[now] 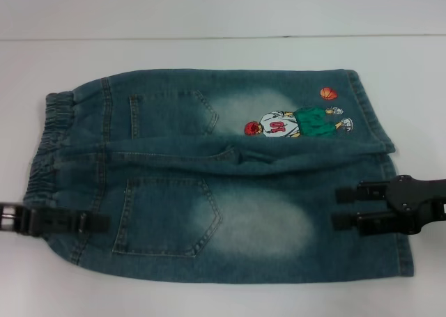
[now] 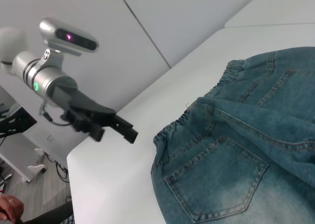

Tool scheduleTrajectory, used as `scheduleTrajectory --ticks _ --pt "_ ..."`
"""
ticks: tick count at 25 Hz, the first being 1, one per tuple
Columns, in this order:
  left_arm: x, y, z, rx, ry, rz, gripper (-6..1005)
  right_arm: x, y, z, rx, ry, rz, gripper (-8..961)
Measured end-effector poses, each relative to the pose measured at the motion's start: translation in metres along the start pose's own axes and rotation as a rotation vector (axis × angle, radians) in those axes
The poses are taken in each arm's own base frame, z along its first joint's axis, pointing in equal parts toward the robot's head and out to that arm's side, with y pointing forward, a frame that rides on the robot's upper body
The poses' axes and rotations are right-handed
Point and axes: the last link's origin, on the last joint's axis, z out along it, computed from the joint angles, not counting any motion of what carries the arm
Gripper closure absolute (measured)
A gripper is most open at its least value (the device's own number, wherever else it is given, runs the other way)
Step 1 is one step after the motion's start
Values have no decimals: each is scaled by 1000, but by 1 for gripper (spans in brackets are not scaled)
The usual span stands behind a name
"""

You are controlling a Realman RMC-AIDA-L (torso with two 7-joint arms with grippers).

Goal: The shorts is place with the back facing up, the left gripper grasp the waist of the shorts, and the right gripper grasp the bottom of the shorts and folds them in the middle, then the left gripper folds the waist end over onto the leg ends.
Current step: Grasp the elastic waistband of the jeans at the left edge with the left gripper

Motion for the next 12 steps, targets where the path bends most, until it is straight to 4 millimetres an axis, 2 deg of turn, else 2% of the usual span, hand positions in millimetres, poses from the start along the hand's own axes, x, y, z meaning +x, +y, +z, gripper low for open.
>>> scheduleTrajectory --ticks 6,12 --pt "18 -23 -20 251 -32 -264 192 -2 0 1 -1 2 -9 159" --pt "28 -35 -25 376 -46 -382 196 -2 -1 2 -1 5 -16 163"
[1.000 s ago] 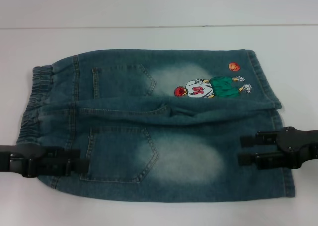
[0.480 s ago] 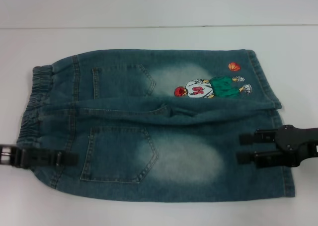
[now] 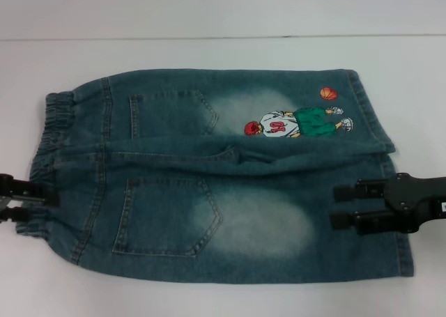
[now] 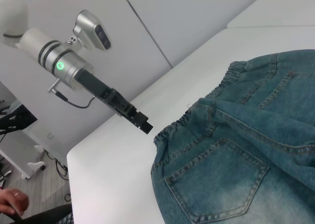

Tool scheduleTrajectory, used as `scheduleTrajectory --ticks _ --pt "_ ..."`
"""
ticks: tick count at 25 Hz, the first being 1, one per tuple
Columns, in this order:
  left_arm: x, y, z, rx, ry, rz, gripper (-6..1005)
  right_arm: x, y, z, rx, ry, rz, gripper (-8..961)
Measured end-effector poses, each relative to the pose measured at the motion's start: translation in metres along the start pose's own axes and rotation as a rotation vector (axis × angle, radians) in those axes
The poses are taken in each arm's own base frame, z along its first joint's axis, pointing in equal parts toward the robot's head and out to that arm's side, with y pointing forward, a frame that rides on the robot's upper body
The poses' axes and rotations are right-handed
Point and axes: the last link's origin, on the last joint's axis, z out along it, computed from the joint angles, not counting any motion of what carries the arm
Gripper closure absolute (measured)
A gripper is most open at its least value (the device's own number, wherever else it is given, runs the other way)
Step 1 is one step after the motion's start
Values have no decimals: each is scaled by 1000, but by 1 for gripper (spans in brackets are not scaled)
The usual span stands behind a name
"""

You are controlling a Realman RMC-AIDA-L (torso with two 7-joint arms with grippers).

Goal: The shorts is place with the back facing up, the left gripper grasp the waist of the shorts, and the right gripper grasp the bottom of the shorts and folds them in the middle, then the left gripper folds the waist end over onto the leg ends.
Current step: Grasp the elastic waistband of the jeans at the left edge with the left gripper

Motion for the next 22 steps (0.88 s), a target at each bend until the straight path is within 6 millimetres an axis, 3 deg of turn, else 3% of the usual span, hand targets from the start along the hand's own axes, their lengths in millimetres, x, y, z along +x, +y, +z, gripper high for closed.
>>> scheduleTrajectory --ticks 9,22 --pt "6 -17 4 131 7 -76 203 1 -3 3 13 24 -8 169" --pt "5 -24 12 155 0 -96 212 -1 -2 9 6 33 -18 178"
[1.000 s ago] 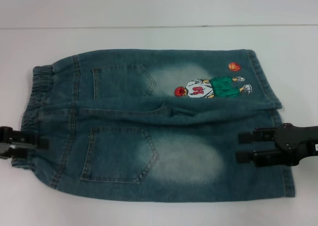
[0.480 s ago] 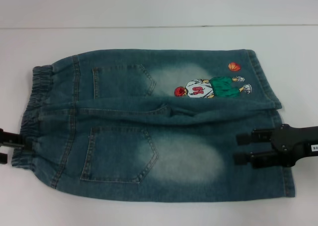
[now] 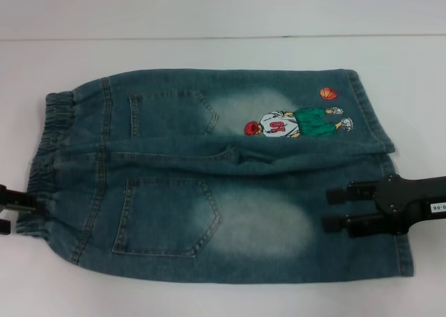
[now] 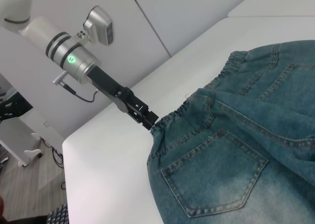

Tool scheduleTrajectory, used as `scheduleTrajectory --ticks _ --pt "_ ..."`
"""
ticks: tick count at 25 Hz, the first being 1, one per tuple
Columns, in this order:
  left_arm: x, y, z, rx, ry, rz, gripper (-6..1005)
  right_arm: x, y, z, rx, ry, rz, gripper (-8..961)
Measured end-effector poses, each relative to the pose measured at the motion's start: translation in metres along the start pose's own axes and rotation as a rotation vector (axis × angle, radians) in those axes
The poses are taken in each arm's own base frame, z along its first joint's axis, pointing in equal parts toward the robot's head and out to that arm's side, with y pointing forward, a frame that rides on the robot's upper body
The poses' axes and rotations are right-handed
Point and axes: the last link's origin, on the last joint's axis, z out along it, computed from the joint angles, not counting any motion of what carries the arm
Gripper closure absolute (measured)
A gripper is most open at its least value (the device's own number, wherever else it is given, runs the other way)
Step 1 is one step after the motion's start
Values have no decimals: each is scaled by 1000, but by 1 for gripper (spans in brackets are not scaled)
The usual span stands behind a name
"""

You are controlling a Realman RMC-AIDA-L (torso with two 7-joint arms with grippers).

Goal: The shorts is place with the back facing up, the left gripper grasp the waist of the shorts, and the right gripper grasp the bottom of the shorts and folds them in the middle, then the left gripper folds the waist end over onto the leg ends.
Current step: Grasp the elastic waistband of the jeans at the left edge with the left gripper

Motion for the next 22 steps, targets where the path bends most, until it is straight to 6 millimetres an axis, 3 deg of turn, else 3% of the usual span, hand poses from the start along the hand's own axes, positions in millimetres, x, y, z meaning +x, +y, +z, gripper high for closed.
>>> scheduleTrajectory --ticks 22 --pt "7 14 7 -22 -4 36 228 2 -1 0 8 -2 5 193"
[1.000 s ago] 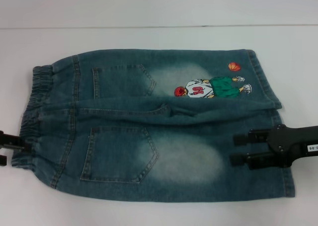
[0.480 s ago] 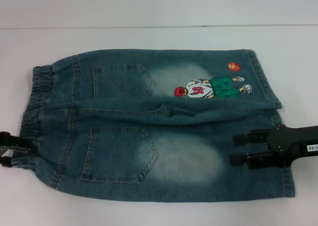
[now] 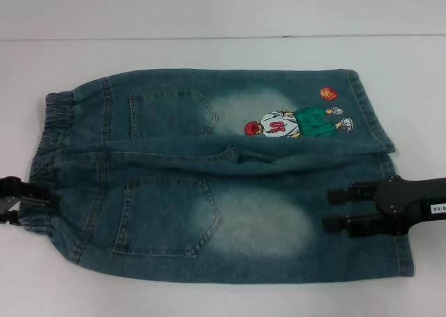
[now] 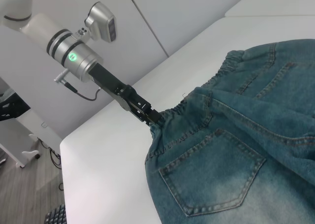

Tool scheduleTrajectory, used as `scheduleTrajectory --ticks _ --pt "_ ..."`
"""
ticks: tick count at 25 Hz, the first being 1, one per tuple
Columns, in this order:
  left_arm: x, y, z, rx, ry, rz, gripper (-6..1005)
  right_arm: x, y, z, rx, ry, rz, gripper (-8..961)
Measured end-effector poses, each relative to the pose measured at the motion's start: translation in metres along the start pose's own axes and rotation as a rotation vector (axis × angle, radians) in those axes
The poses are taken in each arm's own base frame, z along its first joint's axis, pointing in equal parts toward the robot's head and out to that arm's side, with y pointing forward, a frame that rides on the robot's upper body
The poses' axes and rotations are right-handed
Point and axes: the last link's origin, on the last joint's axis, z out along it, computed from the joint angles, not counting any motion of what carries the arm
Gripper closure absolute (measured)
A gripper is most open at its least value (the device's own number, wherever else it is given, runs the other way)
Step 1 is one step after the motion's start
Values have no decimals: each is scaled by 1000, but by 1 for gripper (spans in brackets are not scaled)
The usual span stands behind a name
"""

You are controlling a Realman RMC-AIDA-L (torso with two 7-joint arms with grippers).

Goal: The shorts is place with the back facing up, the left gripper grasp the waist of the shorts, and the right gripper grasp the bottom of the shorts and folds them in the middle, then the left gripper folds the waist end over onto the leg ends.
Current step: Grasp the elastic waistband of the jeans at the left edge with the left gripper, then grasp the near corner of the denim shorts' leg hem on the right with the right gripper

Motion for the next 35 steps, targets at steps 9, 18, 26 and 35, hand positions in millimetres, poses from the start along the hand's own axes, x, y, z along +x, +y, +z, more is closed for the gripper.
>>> scheduleTrajectory --ticks 9,18,26,35 --pt "-2 2 3 -5 -6 43 234 -1 -1 0 5 -1 -2 199" --pt "0 3 6 0 8 48 590 -2 -1 1 3 0 -6 205" --pt "1 3 6 3 14 54 933 -2 -1 1 4 -2 -5 210" --pt "2 5 8 0 21 72 944 -14 -5 -8 34 -36 74 216"
